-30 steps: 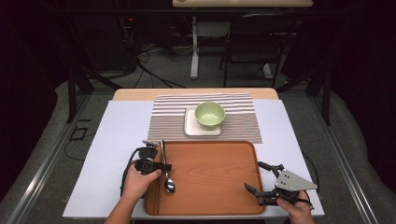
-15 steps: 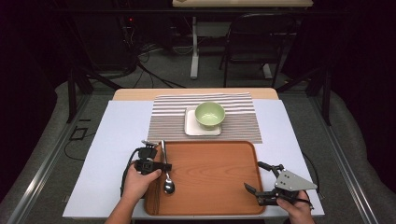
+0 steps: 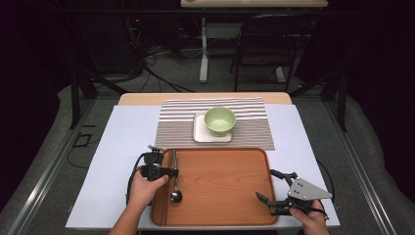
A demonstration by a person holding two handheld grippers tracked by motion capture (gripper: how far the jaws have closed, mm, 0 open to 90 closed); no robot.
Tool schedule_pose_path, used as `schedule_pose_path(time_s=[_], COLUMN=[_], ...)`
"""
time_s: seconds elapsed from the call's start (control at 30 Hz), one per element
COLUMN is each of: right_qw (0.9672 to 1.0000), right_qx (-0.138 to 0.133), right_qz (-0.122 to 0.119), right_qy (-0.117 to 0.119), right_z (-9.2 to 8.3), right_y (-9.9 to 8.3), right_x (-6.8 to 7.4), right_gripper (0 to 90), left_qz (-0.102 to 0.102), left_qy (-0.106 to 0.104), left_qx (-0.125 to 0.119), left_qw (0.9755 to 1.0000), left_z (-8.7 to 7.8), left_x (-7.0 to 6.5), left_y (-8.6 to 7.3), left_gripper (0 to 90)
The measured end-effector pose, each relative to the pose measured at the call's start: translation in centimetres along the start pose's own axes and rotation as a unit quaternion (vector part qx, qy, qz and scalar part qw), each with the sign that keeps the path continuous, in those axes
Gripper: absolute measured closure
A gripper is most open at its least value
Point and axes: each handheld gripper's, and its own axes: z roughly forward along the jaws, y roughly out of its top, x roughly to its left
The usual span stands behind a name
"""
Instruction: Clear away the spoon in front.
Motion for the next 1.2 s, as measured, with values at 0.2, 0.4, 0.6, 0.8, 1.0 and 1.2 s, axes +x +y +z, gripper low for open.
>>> schedule_pose_path(time_s=[0.2,0.4,0.6,0.8,1.0,1.2], right_qw=[1.0,1.0,1.0,1.0,1.0,1.0], right_qx=[0.0,0.0,0.0,0.0,-0.001,-0.001], right_qz=[0.0,0.0,0.0,0.0,-0.001,-0.002], right_qy=[0.0,0.0,0.0,0.001,0.002,0.002], right_z=[0.0,0.0,0.0,0.0,0.0,-0.1], right_y=[0.0,0.0,0.0,0.0,0.0,0.0], right_x=[0.0,0.0,0.0,0.0,-0.1,-0.1], right_gripper=[14.9,14.9,14.9,14.9,14.9,14.9], left_qz=[0.0,-0.003,-0.004,-0.013,-0.012,-0.005], left_qy=[0.002,0.0,0.005,0.006,0.015,0.025], left_qx=[-0.005,-0.014,-0.026,-0.035,-0.043,-0.042], left_qw=[1.0,0.9999,0.9996,0.9993,0.9989,0.9988], left_z=[0.2,0.6,1.0,1.5,1.8,2.0], left_x=[0.3,0.7,1.2,1.9,2.0,1.9], left_y=[0.4,1.2,2.6,4.1,5.2,5.6], left_gripper=[72.3,71.6,71.0,71.0,70.1,68.1])
